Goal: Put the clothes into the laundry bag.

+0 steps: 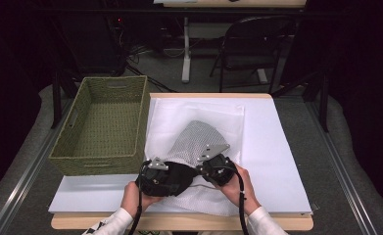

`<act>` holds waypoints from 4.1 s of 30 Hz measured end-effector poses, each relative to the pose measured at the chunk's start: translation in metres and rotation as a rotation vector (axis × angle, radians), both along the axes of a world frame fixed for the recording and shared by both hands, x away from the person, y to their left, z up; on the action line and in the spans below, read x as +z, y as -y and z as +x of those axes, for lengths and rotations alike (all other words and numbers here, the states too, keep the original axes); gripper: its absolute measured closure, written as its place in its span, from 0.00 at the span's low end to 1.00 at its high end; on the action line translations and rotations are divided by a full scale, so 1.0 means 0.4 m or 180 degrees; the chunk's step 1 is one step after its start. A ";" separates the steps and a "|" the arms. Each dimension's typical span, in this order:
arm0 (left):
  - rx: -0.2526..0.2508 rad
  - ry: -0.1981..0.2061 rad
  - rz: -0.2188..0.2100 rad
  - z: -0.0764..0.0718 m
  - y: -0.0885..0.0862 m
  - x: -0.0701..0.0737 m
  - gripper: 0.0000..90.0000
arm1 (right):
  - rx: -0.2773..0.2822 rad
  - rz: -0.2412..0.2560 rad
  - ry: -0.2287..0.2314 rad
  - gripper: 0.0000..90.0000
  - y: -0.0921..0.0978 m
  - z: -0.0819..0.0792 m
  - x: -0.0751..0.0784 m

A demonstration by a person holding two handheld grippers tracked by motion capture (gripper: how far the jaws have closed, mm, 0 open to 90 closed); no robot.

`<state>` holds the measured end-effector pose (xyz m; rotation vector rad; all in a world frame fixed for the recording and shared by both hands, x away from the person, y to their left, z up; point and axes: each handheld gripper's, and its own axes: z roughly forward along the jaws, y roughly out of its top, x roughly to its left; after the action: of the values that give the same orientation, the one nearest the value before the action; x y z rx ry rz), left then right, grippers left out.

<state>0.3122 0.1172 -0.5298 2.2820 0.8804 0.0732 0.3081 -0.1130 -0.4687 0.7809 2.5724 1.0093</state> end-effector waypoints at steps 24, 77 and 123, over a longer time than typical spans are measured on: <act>0.0392 0.0352 -0.0244 0.112 0.064 0.000 0.87 | -0.0033 0.0204 -0.0099 0.99 0.010 0.004 0.014; 0.0124 0.0122 -0.0209 0.011 -0.022 0.071 0.43 | -0.0032 0.0207 -0.0146 0.99 0.037 0.005 0.012; -0.0344 0.0211 0.0182 0.037 -0.067 0.028 0.98 | 0.0016 0.0014 -0.0509 0.99 0.074 -0.007 -0.021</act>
<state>0.3269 0.1439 -0.5185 2.3620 0.7281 0.1268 0.3055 -0.1426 -0.4770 0.8904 2.7079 0.9915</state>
